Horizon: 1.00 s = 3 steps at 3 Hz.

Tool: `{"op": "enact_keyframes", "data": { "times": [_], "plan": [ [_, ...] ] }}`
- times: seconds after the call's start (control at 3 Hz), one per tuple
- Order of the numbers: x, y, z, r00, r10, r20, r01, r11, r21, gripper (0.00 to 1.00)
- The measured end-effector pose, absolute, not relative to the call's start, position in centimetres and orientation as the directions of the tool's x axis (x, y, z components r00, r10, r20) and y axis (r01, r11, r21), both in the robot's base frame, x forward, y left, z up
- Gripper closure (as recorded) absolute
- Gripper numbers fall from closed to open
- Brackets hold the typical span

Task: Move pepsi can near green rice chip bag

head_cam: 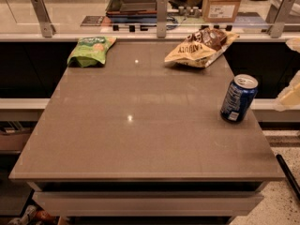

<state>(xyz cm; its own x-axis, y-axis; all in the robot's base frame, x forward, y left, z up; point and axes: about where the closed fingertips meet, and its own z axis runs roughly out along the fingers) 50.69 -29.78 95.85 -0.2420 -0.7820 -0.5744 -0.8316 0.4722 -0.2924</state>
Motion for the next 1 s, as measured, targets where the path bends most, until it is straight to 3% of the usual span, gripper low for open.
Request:
{"op": "enact_keyframes", "data": {
  "times": [1.0],
  "plan": [
    [51.0,-26.6,92.7,-0.076,-0.572,-0.817,-0.869,0.439,-0.227,0.0]
  ]
}}
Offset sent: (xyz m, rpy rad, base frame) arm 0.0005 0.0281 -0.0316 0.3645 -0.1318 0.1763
